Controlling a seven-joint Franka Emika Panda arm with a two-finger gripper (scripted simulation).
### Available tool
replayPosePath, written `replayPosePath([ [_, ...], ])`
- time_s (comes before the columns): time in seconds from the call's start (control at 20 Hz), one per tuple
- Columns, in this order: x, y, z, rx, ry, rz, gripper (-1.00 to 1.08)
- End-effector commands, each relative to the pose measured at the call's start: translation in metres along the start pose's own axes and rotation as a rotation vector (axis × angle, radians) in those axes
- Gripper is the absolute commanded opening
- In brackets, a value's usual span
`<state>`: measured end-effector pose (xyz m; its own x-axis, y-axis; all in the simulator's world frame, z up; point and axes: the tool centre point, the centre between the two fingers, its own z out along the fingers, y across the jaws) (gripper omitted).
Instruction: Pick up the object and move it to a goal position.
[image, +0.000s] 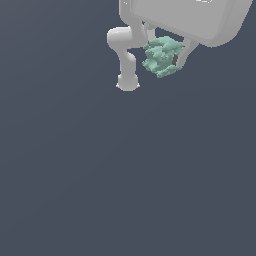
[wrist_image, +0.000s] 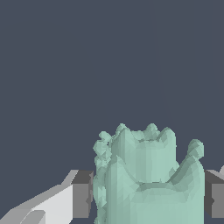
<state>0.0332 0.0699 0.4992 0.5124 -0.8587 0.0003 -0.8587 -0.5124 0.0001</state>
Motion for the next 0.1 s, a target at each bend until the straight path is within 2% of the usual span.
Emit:
replayPosePath([
  [0.0, 0.0006, -0.0003, -0.001, 0.0, 0.0, 0.001, -1.0],
  [0.05, 0.0006, -0.0004, -0.0009, 0.0, 0.0, 0.001, -1.0],
])
